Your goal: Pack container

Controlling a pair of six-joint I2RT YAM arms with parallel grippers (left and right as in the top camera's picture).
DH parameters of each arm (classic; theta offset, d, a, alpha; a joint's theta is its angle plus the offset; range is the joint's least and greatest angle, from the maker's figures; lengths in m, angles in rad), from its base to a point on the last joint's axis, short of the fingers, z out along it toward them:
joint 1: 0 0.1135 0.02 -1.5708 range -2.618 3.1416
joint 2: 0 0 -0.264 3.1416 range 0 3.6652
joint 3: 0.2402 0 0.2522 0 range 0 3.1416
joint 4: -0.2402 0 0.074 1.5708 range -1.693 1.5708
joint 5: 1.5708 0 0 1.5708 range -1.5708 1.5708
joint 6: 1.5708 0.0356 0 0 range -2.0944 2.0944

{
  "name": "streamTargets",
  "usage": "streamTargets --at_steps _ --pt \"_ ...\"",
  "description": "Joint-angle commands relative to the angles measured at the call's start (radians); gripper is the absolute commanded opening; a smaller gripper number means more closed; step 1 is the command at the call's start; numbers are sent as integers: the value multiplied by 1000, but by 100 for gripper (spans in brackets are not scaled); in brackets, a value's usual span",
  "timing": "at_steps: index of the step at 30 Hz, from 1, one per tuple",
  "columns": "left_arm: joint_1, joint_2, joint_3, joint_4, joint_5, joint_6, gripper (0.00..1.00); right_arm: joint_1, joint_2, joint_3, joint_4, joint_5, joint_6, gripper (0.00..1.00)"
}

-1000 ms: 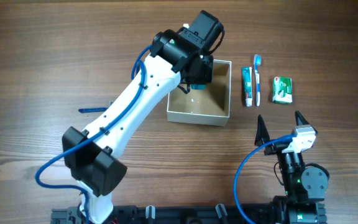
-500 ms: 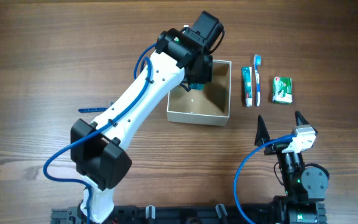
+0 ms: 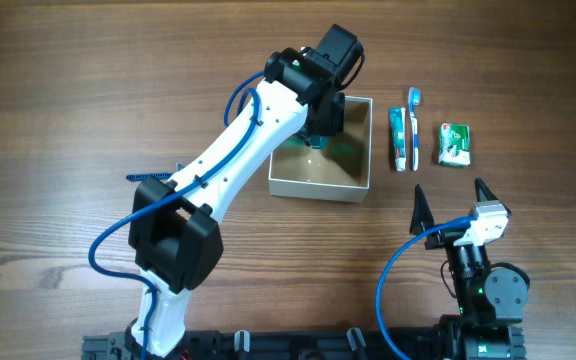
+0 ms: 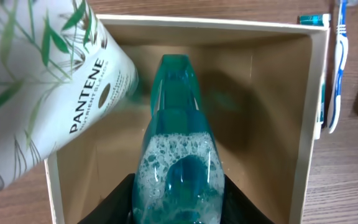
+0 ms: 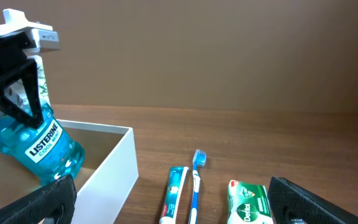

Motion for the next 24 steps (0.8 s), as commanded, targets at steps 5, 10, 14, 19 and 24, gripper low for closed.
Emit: streamTargets --at_steps 5,10,14,19,24 --pt "21 7 30 24 -21 -10 40 6 -6 -1 4 -9 -3 100" --pt "23 17 30 24 -21 -10 46 6 -6 -1 4 -9 -3 100" --pt "23 17 30 34 -21 -10 50 6 -6 -1 4 -9 -3 100" --pt "23 17 30 55 -21 -10 50 6 -6 -1 4 -9 -3 100" --pt "23 17 30 65 -21 -10 50 6 -6 -1 4 -9 -3 100"
